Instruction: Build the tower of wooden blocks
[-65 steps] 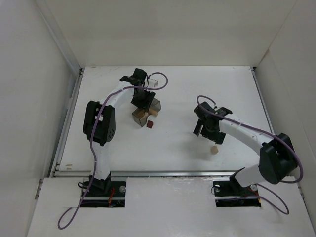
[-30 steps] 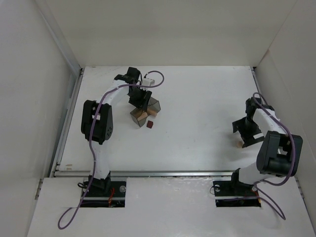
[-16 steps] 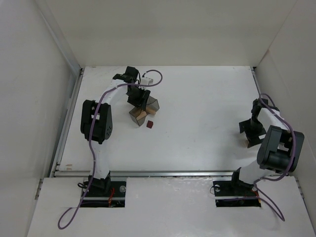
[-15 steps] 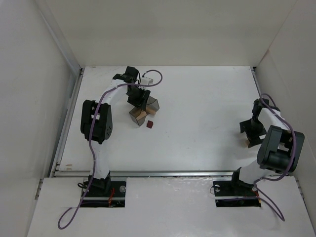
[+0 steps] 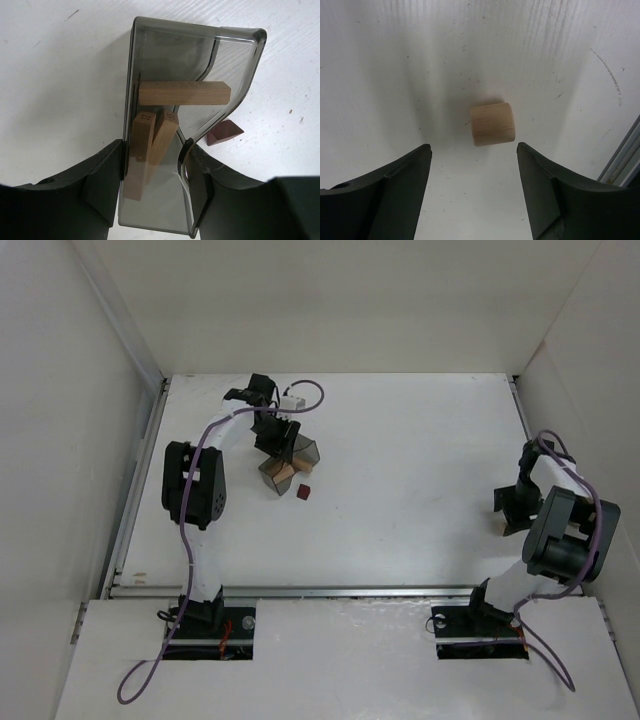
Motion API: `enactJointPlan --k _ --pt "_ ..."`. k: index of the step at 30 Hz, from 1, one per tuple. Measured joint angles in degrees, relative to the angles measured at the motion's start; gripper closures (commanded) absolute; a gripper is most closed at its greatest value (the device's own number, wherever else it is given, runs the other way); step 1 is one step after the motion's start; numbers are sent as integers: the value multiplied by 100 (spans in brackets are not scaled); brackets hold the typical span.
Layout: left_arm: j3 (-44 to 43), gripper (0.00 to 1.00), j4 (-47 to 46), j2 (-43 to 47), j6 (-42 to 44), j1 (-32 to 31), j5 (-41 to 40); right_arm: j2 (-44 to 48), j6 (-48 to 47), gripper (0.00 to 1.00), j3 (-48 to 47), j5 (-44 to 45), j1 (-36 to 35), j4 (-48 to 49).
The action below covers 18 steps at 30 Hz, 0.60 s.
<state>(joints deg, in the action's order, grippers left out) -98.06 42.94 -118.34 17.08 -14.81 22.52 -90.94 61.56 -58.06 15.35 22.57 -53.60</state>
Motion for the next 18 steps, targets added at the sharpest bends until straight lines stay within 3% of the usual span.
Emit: enactJointPlan --k 1,5,9,14,18 --pt "0 100 0 0 0 20 9 -26 -17 25 -26 -44 28 -11" --pt "-2 100 9 -9 2 98 46 -129 -365 7 -544 -131 -177 -208" --pt "-103 100 83 -79 2 133 85 35 -739 1 -970 -153 -780 -278" --pt "-258 100 111 -179 4 142 133 739 -1163 1 -973 -358 -1058 -575" --pt "-260 100 114 -179 46 142 149 638 -1952 1 -1360 160 -977 -997"
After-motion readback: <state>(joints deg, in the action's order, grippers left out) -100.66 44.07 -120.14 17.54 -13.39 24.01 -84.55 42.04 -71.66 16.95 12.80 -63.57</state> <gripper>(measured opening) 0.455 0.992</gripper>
